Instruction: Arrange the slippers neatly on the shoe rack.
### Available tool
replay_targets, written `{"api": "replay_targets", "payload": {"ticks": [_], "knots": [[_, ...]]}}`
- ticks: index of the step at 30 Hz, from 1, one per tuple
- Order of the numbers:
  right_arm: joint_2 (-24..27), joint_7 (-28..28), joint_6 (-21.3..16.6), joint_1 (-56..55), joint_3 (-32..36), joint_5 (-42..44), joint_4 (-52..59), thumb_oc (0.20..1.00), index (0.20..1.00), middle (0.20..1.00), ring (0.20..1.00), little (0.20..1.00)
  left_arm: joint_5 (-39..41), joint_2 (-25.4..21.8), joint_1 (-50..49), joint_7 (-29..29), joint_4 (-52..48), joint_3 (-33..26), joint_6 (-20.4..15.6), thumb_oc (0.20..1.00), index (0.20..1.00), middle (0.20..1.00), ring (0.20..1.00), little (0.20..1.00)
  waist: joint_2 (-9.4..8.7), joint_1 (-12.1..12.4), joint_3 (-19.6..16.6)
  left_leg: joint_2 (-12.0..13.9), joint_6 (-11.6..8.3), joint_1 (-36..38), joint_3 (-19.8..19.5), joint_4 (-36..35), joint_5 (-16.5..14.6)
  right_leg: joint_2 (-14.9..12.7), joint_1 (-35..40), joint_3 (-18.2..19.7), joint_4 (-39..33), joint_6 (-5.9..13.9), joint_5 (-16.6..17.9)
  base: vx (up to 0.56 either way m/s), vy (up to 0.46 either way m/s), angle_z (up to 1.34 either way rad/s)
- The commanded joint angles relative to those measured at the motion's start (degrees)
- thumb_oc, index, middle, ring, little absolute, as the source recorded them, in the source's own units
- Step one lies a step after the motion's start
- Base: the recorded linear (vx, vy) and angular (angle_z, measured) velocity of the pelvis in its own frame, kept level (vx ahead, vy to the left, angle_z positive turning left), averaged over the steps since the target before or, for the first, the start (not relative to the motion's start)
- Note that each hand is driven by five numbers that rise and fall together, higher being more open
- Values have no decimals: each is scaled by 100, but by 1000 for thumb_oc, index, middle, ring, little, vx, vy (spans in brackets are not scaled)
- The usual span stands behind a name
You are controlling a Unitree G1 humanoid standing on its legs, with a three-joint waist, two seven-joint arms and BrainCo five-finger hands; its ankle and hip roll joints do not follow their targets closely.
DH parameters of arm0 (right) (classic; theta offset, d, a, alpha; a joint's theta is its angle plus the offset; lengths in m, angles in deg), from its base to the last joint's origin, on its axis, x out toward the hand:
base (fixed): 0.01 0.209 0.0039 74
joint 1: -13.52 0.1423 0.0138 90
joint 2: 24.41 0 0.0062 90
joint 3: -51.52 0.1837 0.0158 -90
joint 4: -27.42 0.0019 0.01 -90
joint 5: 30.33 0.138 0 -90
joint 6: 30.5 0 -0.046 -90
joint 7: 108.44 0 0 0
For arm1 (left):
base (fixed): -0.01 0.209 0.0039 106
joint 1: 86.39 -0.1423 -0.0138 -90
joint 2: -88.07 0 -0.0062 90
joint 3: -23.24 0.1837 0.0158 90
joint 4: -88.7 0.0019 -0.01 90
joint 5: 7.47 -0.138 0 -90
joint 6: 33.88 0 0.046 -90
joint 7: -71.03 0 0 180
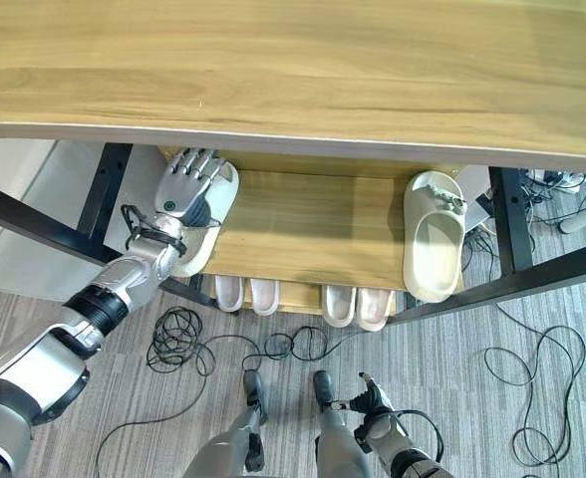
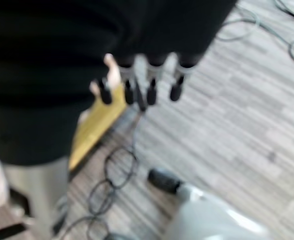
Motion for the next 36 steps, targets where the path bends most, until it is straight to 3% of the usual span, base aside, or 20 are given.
{"api": "replay_targets", "payload": {"ticks": [1,13,25,36], "knots": [[43,-65,-80,31,93,154,170,1000,1000,1000,1000,1000,-291,-261,10,-245,-33,-497,86,1000,1000,1000,1000,1000,-51,140,58,-103,-86,364,-208,114,-542,-365,-271,-241,597,472,-306,-7,4,6],[12,-43,-24,85,160,122,131,1000,1000,1000,1000,1000,-415,-206,-238,-38,-129,-447,-12,1000,1000,1000,1000,1000,-172,199,92,-114,-79,378,-307,119,-532,-350,-174,-367,545,474,-296,-15,4,6],[-20,-107,-25,174,128,83,-14,1000,1000,1000,1000,1000,-508,58,317,1,525,2,112,1000,1000,1000,1000,1000,-326,185,-3,-109,-62,251,-349,101,-489,-356,-242,-384,436,521,-184,0,0,0],[-47,-125,-77,141,82,99,35,1000,1000,1000,1000,1000,-628,-92,641,-7,577,177,194,1000,1000,1000,1000,1000,-453,181,-86,-111,-67,266,-363,84,-500,-366,-182,-417,406,537,-181,15,5,0]]}}
